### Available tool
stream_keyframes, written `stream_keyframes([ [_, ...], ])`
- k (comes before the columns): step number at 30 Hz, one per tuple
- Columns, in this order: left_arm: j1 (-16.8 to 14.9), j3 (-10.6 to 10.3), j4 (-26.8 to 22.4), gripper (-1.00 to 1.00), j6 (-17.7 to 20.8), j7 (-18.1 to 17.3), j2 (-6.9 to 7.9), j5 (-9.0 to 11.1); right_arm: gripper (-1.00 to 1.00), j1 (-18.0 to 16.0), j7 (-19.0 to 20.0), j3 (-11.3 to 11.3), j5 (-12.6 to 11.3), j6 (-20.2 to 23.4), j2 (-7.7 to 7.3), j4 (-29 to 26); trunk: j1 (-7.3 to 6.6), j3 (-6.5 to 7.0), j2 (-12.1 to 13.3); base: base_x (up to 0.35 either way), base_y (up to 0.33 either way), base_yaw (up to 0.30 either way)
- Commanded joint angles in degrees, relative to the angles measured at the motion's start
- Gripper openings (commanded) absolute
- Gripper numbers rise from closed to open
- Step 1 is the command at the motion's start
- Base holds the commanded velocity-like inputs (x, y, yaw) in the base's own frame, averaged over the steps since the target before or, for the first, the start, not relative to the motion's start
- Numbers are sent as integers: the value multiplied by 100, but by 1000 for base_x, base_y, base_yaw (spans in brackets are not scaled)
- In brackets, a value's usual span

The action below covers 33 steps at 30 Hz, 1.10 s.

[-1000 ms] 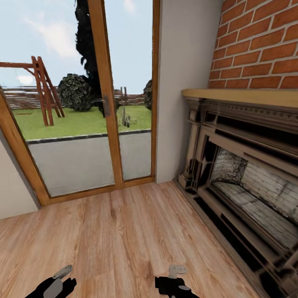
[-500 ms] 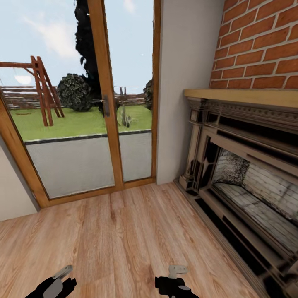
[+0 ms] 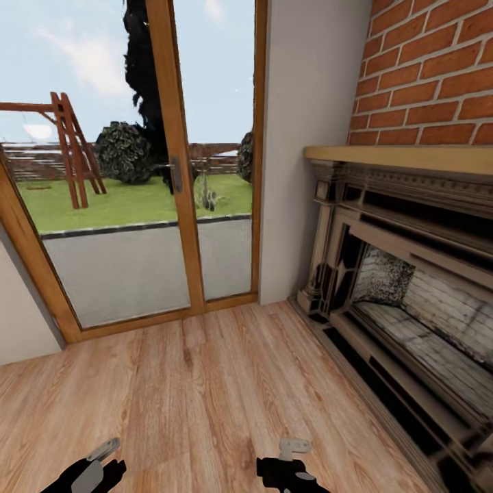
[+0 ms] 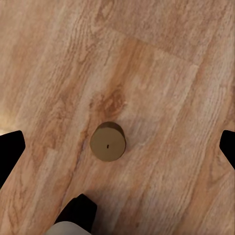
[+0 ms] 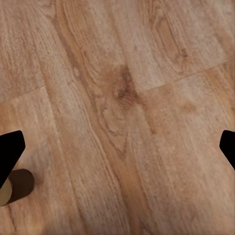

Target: Place each of the two pumpkins and all three candles from the living room inside a cabinet in the living room (use any cabinet), then make sure every cabinet is closed, and position the cauldron so it is next to a table in the living room.

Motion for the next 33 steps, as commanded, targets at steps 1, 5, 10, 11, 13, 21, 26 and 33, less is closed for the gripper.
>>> stream_keyframes([
  [1, 0, -22, -16, 100, 29, 35, 4, 38, 100, -5, -35, 49, -51, -9, -3, -4, 22, -24, -45, 0, 0, 0],
  [5, 0, -13, -19, 100, 29, 35, 24, 53, 100, -5, 1, 54, -44, -58, -11, -15, 110, -96, -205, 0, 0, 0],
  [10, 0, 19, -27, 100, -59, 32, 52, 109, 100, -6, 357, 52, 38, -118, -28, -17, 220, -186, -406, 0, 0, 0],
  [11, 0, 23, -46, 100, -63, 31, 56, 112, 100, -6, 409, 49, 50, -123, -30, -20, 242, -204, -446, 0, 0, 0],
  [13, -2, 32, -81, 100, -46, 28, 71, 120, 100, -6, 458, 45, 63, -125, -35, -24, 286, -240, -526, 0, 0, 0],
  [21, -37, 58, -680, 100, -59, 27, 186, 176, 100, -13, 495, 57, 81, -27, -32, -147, 462, -383, -847, 0, 0, 0],
  [26, -35, 38, -683, 100, -72, 26, 181, 179, 100, -12, 242, 32, 92, 1193, -19, -1199, 571, -473, -1047, 0, 0, 0],
  [33, -28, 32, -684, 100, -76, 26, 181, 187, 100, -422, -1078, -248, 28, 3034, 1, -3148, 725, -599, -1328, 0, 0, 0],
])
